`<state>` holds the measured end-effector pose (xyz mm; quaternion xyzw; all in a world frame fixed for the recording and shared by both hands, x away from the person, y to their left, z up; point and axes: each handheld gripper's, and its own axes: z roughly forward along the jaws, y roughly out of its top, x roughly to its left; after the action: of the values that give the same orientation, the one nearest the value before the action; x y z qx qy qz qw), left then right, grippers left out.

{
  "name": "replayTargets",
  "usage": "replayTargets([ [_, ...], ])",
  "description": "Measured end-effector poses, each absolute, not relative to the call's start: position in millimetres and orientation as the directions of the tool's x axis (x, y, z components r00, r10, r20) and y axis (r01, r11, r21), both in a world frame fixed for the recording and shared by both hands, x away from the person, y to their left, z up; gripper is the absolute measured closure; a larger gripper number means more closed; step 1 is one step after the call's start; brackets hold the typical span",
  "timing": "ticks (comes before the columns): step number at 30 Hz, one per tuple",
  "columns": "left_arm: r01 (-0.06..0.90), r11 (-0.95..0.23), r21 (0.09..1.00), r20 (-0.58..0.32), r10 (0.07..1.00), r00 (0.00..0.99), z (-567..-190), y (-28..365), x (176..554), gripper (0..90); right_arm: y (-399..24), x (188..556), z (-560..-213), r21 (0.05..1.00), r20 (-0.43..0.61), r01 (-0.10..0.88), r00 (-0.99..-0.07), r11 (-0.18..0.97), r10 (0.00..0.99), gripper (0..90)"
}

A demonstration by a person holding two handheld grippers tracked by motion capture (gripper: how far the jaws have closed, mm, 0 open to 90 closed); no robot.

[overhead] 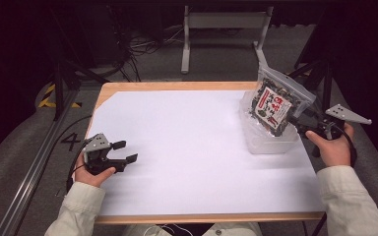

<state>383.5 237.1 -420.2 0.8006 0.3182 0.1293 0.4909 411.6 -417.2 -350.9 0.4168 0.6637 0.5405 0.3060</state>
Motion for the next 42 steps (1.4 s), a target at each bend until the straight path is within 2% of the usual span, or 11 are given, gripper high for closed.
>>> replayTargets([
  [8,0.359,-0.311,0.880,-0.093,0.629,0.772,-412.3,239.1,368.4,27.1,-419.5,371.6,-339.3,0.975,0.016,0.207,-0.432,0.082,0.902,27.3],
  [17,0.350,-0.296,0.889,-0.101,0.618,0.780,-412.8,240.4,358.4,26.7,-395.0,342.1,-335.7,0.979,0.004,0.176,-0.536,0.107,0.844,24.2],
  [28,0.343,-0.286,0.895,-0.104,0.614,0.783,-411.5,239.5,352.6,26.1,-345.6,335.6,-343.2,0.969,-0.006,0.180,-0.670,0.171,0.742,23.2],
  [36,0.335,-0.278,0.900,-0.102,0.613,0.783,-411.6,238.9,351.6,26.5,-313.3,337.1,-353.8,0.959,-0.014,0.184,-0.726,0.215,0.687,23.2],
  [42,0.335,-0.273,0.902,-0.105,0.613,0.783,-412.6,239.5,349.9,26.8,-293.0,340.5,-367.5,0.961,0.001,0.181,-0.756,0.207,0.655,23.5],
])
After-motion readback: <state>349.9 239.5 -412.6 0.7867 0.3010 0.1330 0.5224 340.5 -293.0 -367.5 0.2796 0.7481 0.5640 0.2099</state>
